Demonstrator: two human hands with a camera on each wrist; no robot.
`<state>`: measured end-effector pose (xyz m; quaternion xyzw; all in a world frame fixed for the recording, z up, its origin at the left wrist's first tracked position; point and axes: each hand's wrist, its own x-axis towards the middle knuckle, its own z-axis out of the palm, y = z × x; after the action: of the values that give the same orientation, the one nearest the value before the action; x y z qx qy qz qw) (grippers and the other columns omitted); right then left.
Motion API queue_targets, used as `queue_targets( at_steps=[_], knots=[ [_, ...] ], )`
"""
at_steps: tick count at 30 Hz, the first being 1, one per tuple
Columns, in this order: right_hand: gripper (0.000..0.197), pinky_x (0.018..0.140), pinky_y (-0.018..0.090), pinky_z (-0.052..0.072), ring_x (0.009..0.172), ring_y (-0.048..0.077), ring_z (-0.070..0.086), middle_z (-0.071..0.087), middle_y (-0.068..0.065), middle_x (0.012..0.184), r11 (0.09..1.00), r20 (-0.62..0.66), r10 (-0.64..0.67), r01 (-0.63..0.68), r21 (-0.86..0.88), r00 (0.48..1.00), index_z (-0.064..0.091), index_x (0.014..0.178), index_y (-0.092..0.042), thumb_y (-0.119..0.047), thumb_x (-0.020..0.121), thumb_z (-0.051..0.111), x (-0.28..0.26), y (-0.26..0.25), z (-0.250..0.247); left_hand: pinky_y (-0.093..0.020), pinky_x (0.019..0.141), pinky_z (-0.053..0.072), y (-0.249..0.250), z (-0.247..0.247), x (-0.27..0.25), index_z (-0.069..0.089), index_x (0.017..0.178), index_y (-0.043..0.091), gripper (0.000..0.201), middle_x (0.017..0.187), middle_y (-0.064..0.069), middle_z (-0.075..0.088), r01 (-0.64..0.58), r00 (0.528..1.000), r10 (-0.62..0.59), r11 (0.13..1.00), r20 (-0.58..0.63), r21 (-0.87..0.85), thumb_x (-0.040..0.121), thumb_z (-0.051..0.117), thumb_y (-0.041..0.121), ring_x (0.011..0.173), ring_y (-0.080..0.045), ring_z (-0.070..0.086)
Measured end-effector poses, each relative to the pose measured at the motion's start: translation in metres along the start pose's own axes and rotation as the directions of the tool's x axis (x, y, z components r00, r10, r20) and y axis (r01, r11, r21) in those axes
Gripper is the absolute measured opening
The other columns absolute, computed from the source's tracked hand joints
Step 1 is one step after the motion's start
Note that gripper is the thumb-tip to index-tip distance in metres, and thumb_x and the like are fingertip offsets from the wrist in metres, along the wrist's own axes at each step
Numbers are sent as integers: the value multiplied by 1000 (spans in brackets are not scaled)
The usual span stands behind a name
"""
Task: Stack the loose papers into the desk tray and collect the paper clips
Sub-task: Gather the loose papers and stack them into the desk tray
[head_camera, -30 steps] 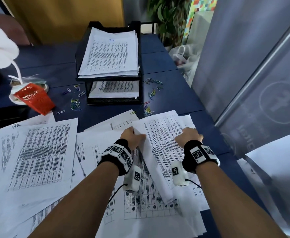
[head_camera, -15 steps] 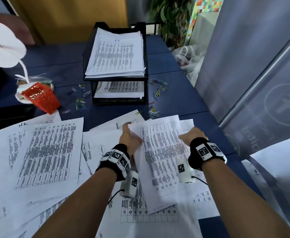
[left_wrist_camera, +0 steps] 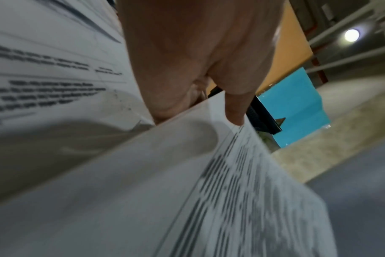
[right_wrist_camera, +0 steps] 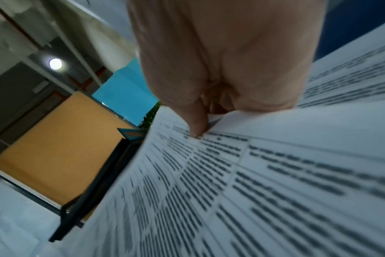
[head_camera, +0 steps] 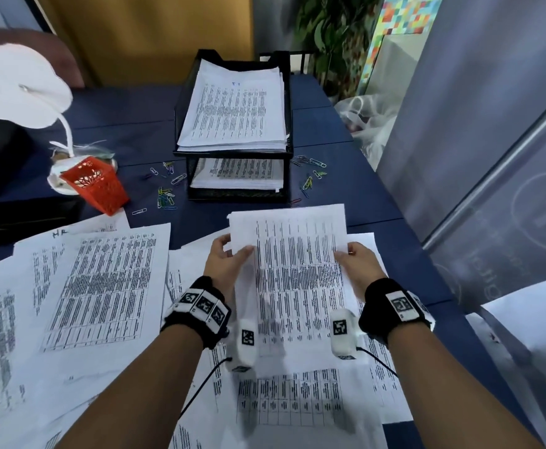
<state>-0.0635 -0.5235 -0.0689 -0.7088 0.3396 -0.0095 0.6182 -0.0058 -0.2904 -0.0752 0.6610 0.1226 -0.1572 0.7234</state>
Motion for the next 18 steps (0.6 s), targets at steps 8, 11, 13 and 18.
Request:
queue_targets(
  at_steps=[8, 11, 13, 18],
  knots=[
    [32, 58, 15, 36, 58, 5, 36, 41, -8, 67, 932, -47, -296, 299, 204, 954, 36, 71, -20, -1, 96, 43, -26, -72, 14, -28, 67, 45, 51, 2, -14, 44, 77, 18, 22, 70, 4, 51, -327, 935, 353, 885, -21, 330, 91, 61, 13, 65, -12, 49],
    [30, 59, 24, 32, 60, 10, 31, 36, -3, 70, 872, -73, -416, 421, 249, 906, 32, 73, -19, -5, 97, 43, -32, -91, 19, -29, 76, 53, 73, 1, -18, 53, 93, 28, 18, 90, 8, 66, -481, 856, 512, 838, -69, 257, 91, 59, 11, 81, -10, 63],
    [22, 62, 25, 36, 64, 11, 36, 43, 0, 76, 851, -70, -451, 452, 268, 890, 38, 81, -18, -4, 96, 43, -37, -99, 22, -23, 77, 54, 77, -1, -20, 54, 101, 27, 21, 97, 6, 68, -539, 822, 564, 814, -75, 215, 92, 57, 9, 85, -7, 65],
    [36, 73, 23, 45, 76, 8, 52, 57, -6, 84, 888, -13, -393, 383, 253, 920, 45, 83, -20, 16, 84, 44, -42, -92, 29, -19, 76, 52, 65, -6, -22, 46, 116, 18, 34, 100, 5, 63, -475, 872, 483, 874, -82, 104, 90, 58, 2, 85, -7, 61]
  ],
)
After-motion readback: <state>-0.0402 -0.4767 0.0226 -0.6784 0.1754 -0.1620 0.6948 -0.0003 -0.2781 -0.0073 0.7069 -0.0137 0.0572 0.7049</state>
